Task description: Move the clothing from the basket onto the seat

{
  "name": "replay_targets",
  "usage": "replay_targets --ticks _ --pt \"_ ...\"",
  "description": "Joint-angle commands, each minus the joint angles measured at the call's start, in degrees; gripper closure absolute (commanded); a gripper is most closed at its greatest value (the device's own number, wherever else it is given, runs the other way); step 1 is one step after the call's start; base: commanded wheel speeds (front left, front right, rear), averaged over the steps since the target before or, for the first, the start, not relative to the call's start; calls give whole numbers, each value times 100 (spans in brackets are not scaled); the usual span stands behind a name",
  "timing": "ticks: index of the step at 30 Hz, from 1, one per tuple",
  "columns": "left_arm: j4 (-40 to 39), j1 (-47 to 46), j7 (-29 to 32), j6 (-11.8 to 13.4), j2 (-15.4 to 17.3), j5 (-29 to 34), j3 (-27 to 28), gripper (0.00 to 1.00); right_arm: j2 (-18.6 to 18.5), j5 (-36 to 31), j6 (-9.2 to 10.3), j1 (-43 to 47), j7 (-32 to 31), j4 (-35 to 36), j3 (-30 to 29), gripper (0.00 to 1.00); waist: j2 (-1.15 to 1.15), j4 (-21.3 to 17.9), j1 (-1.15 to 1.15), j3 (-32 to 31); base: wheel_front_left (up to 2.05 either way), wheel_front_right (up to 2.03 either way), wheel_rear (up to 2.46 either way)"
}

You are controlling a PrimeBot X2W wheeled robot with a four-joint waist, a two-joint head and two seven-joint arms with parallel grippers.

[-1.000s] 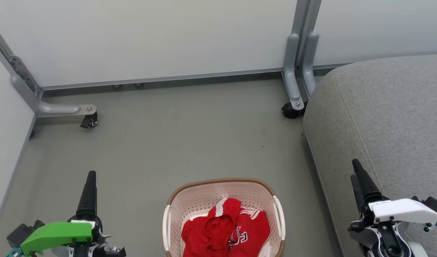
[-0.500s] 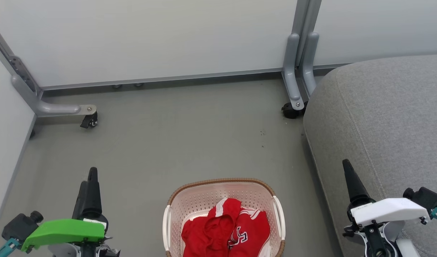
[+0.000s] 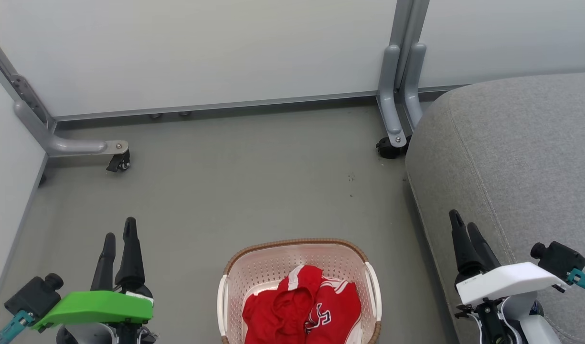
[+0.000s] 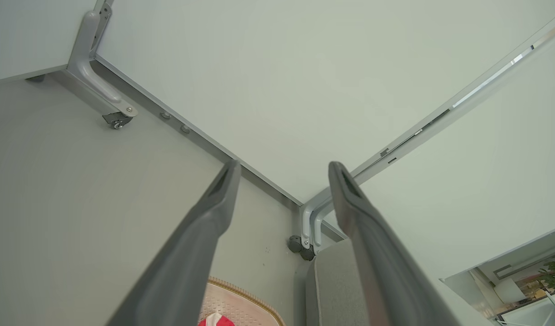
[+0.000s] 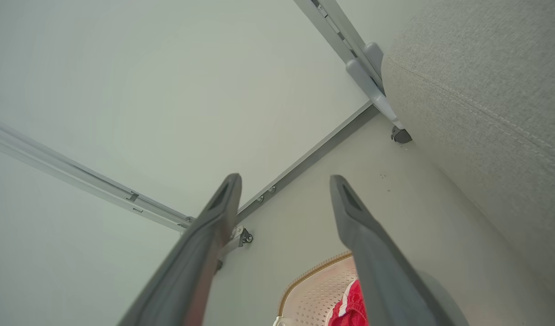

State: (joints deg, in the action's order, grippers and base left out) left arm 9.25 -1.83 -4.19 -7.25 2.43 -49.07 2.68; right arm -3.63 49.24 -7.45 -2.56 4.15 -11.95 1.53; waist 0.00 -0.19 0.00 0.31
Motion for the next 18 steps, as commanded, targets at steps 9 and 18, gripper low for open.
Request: replay_targets --ticks 9,18 --pt "-168 11 -206 16 36 945 -132 0 -86 -762 -3 13 211 184 194 0 0 -12 0 -12 0 0 0" --pt "-238 41 -359 16 41 1614 -219 0 -120 -1314 -3 19 362 226 328 0 0 -33 0 -15 0 0 0"
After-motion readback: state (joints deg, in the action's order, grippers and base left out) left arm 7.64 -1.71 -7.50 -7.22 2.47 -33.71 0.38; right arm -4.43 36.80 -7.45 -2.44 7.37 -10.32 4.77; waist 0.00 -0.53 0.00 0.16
